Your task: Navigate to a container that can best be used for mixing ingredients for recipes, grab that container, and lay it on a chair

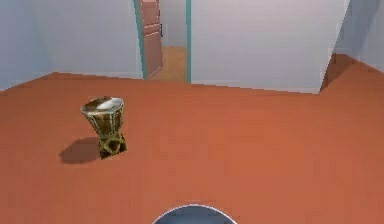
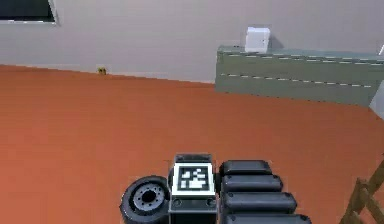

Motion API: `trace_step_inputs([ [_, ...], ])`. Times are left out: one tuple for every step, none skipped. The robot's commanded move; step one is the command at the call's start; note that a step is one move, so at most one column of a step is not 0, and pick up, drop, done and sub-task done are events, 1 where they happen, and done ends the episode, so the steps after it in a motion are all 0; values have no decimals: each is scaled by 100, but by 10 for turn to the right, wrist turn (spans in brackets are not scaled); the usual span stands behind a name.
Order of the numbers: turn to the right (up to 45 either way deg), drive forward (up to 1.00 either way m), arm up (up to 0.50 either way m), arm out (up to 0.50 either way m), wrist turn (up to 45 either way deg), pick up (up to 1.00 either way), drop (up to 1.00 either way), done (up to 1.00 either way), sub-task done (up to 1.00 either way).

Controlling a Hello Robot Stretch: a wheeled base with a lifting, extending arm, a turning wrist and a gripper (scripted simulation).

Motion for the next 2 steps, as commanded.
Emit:
trace_step_inputs([
  [450, 0, 0, 0, 0, 0, 0, 0, 0],
  [330, 0, 0, 0, 0, 0, 0, 0, 0],
])
